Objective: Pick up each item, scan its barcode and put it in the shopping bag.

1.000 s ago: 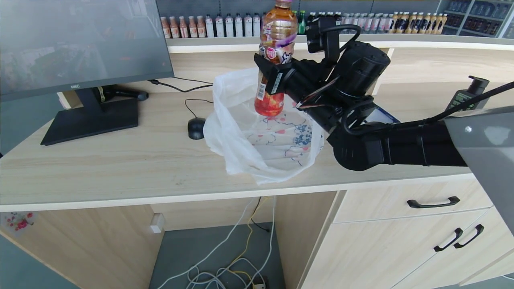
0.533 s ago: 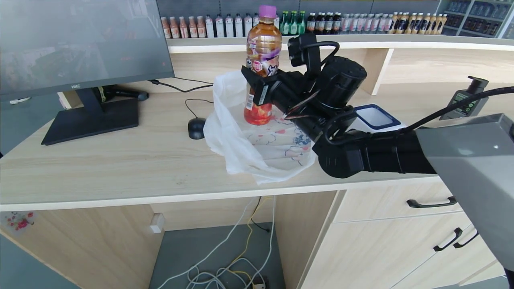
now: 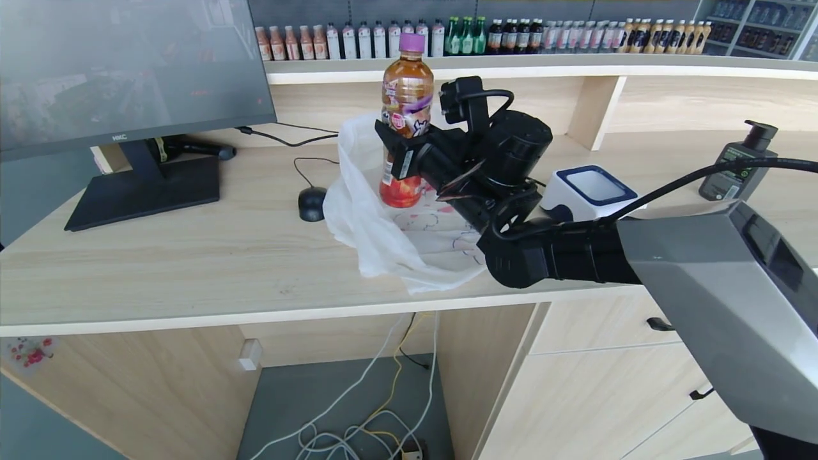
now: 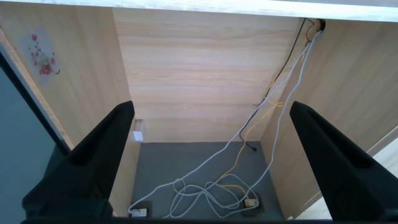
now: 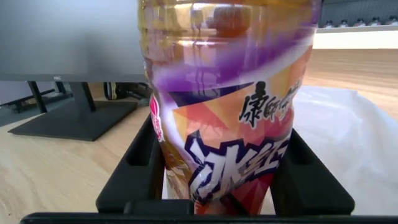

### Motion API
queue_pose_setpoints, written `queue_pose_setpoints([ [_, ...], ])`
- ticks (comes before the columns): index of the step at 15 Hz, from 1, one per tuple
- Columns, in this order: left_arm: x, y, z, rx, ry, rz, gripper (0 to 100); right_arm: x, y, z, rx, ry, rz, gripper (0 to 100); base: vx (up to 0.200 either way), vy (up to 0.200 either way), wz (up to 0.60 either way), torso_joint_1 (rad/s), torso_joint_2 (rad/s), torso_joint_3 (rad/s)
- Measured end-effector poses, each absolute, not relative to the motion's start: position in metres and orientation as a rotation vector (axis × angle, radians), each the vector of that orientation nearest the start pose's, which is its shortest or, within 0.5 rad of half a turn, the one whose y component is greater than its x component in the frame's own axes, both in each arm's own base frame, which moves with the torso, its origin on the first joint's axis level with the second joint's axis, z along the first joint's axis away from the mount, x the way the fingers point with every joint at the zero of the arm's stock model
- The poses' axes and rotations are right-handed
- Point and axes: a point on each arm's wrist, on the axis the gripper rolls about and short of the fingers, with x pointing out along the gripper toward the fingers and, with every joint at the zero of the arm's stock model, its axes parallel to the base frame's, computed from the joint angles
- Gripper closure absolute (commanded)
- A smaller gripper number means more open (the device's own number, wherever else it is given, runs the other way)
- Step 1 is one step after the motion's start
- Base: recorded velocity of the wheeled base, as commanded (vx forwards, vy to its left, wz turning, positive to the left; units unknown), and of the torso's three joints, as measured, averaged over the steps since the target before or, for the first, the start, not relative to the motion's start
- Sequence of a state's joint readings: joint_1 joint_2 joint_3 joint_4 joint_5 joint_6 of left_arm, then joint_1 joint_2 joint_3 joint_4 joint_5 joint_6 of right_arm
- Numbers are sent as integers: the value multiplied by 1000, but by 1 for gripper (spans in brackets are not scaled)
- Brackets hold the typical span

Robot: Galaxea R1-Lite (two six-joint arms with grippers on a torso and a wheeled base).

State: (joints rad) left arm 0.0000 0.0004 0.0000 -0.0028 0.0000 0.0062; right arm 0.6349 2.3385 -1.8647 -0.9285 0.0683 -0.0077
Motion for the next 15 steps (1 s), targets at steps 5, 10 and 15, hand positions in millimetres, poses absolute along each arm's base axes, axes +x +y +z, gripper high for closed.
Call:
queue_pose_setpoints([
  [5,-23,0,76,6,-2,0,0,398,294,240,122,-432,689,100,0,0,0,0,0,0],
  [10,-23,0,76,6,-2,0,0,407,293,225,122,-393,682,100,0,0,0,0,0,0],
  [15,-23,0,76,6,-2,0,0,409,294,219,119,-377,685,100,0,0,0,0,0,0],
])
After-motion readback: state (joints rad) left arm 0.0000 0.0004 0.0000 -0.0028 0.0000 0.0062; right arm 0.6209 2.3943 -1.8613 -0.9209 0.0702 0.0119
